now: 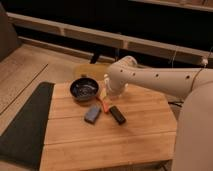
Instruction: Place the pepper in the ceramic bowl
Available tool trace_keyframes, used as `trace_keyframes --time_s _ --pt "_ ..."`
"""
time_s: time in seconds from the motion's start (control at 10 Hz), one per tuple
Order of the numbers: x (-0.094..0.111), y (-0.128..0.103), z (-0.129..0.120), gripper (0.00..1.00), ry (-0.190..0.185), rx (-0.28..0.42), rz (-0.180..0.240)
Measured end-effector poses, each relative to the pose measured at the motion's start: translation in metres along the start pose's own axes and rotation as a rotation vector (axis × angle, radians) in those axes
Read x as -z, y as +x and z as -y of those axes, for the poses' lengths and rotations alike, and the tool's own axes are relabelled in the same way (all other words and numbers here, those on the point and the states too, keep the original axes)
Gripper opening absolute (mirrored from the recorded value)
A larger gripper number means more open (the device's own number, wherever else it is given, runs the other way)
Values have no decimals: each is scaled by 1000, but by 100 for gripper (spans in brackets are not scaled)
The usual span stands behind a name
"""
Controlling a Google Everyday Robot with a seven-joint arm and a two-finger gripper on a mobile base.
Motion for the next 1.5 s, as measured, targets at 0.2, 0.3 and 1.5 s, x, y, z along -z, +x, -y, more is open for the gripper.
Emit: trace_keyframes --time_s 0.2,0.3,1.5 --pt "-3 0 9 65 -3 5 -2" --pt "-3 1 8 65 -3 7 -4" --pt "-81 -35 6 65 95 80 -150"
